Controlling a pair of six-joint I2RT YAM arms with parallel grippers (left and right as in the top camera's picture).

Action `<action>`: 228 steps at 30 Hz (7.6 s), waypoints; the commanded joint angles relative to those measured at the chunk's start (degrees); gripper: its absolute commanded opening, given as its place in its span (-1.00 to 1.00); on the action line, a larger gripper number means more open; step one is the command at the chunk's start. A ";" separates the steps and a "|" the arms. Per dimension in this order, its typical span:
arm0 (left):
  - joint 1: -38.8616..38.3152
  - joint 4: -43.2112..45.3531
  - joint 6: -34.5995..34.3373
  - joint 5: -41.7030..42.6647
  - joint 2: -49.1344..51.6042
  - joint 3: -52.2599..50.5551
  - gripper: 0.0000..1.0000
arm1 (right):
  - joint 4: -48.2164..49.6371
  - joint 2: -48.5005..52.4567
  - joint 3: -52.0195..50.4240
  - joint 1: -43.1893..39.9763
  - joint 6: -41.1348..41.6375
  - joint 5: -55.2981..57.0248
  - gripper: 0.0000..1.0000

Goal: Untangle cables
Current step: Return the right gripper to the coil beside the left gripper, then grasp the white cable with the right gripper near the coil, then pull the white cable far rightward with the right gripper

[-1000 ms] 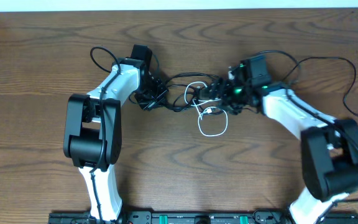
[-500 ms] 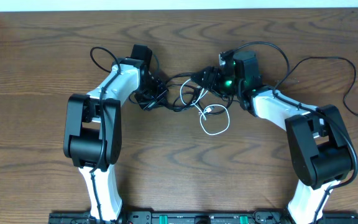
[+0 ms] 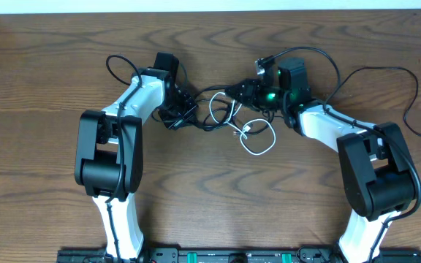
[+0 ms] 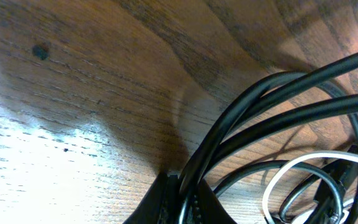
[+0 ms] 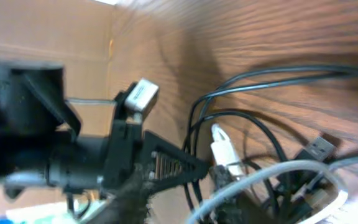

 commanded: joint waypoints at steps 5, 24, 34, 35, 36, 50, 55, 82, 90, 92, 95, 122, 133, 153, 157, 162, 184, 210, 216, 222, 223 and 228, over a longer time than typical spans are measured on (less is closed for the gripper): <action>0.20 -0.17 0.52 -2.25 0.74 -0.04 -0.82 | 15.67 0.39 0.31 -2.40 0.55 -12.57 -0.28; 0.20 -0.20 0.52 -2.25 0.74 -0.04 -0.83 | 23.76 0.39 0.31 -8.52 1.84 -21.84 -0.60; 0.20 -0.22 0.55 -2.25 0.74 -0.04 -0.82 | -19.19 0.39 0.31 -9.07 -2.43 -18.49 -0.11; 0.20 -0.20 0.55 -2.25 0.74 -0.04 -0.82 | -20.87 0.39 0.31 -9.51 -4.00 -18.58 -0.10; 0.20 -0.20 0.55 -2.25 0.74 -0.04 -0.83 | -21.86 0.39 0.31 -9.81 -4.42 -18.58 -0.10; 0.20 -0.17 0.55 -2.25 0.74 -0.04 -0.83 | -28.00 0.39 0.28 -10.45 -8.15 -12.94 -0.02; 0.20 -0.17 0.52 -2.25 0.74 -0.04 -0.82 | -32.22 0.39 0.26 -10.49 -11.80 -8.70 0.17; 0.20 0.26 0.52 -2.27 0.74 -0.04 -0.81 | -39.47 0.39 0.26 -3.67 -43.41 -19.65 0.25; 0.20 0.24 0.52 -2.27 0.74 -0.04 -0.81 | -42.66 0.39 0.26 -1.86 -57.16 -12.76 0.33; 0.20 0.24 0.52 -2.27 0.74 -0.04 -0.81 | -42.47 0.39 0.26 -2.01 -57.24 -12.76 0.37; 0.20 0.24 0.52 -2.27 0.74 -0.04 -0.81 | -43.69 0.39 0.70 -2.80 -61.00 -14.29 0.35; 0.20 0.24 0.52 -2.27 0.74 -0.04 -0.81 | -71.23 0.57 12.20 2.73 -96.80 -1.49 0.35; 0.20 0.22 0.52 -2.27 0.74 -0.04 -0.81 | -70.01 0.57 8.52 2.62 -96.15 -5.55 -0.98; 0.20 0.26 0.52 -2.27 0.74 -0.04 -0.81 | -63.01 0.57 8.52 1.88 -72.74 -5.27 -0.98; 0.20 0.26 0.52 -2.27 0.74 -0.04 -0.81 | -62.99 0.57 8.52 1.88 -70.29 -3.87 -0.98; 0.20 0.46 0.52 -2.29 0.74 -0.04 -0.81 | -62.55 0.44 8.74 1.86 -64.96 -7.06 -0.98; 0.20 1.14 0.52 -5.11 0.74 -0.04 -0.81 | -62.51 -20.20 23.58 -11.04 -74.64 -31.58 -0.98; 0.20 1.11 0.52 -5.31 0.74 -0.04 -0.81 | -53.51 -47.54 25.38 -40.11 -66.20 -24.55 -0.98; 0.20 1.09 0.52 -5.31 0.74 -0.04 -0.81 | -46.86 -51.10 25.38 -51.89 -59.01 -24.57 -0.98; 0.20 1.11 0.52 -5.31 0.74 -0.04 -0.81 | -39.30 -51.93 25.38 -61.48 -52.17 -24.50 -0.99; 0.20 1.11 0.52 -5.31 0.74 -0.04 -0.81 | -38.21 -51.69 25.38 -62.03 -51.45 -24.46 -0.98; 0.20 1.07 0.52 -5.31 0.74 -0.04 -0.81 | -29.35 -50.18 25.38 -64.78 -44.39 -22.38 -0.98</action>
